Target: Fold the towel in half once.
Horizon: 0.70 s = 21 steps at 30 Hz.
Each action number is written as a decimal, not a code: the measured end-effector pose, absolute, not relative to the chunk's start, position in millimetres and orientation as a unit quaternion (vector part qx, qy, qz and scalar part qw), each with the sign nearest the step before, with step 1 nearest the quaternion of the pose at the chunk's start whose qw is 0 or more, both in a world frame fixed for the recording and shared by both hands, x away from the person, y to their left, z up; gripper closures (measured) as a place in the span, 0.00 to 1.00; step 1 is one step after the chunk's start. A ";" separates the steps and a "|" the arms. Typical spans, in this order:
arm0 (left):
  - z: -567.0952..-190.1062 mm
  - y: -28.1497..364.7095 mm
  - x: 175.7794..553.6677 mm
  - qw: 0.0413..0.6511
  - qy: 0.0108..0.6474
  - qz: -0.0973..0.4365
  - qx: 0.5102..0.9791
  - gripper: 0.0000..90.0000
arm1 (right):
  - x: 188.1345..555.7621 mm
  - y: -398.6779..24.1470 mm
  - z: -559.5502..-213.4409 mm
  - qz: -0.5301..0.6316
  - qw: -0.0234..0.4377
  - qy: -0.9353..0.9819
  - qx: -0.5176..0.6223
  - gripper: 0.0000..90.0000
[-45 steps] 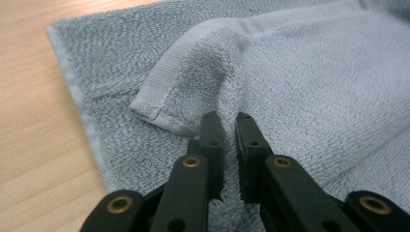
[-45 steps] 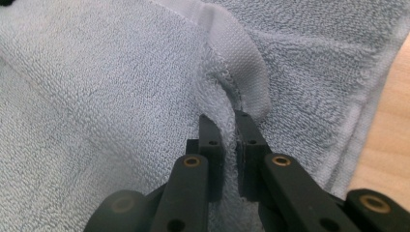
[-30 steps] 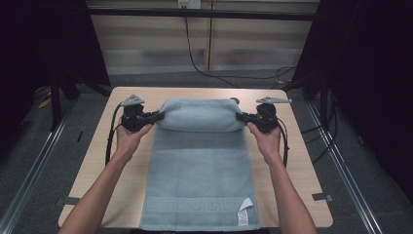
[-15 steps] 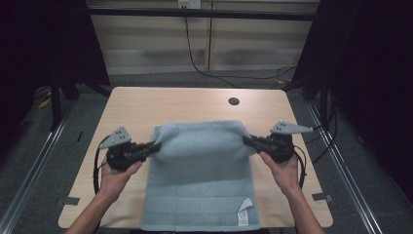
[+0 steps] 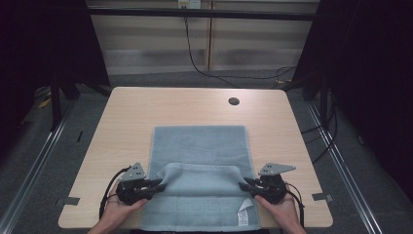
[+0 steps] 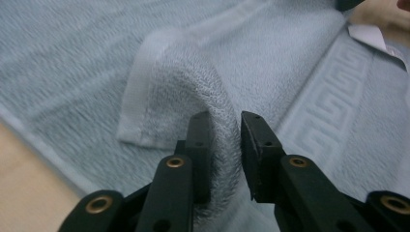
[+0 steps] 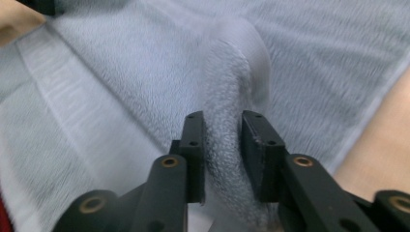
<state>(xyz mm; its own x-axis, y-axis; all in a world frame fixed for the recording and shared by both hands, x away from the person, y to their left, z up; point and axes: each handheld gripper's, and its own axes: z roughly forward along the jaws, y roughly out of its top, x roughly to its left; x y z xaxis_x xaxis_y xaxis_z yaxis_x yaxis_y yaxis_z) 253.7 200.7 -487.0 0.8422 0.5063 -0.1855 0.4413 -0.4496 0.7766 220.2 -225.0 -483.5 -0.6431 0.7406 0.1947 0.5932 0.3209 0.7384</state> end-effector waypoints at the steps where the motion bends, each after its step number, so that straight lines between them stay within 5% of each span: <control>1: -487.7 201.3 250.5 0.443 0.276 0.035 0.852 0.80 | 215.4 -226.2 -484.3 0.413 0.089 0.807 0.412 0.76; 12: -473.2 227.5 224.9 0.492 0.266 0.024 0.828 0.67 | 167.8 -241.7 -481.2 0.421 0.084 0.806 0.408 0.67; 21: -448.2 228.4 260.7 0.522 0.275 0.052 0.806 0.59 | 187.6 -244.9 -457.4 0.467 0.120 0.778 0.402 0.65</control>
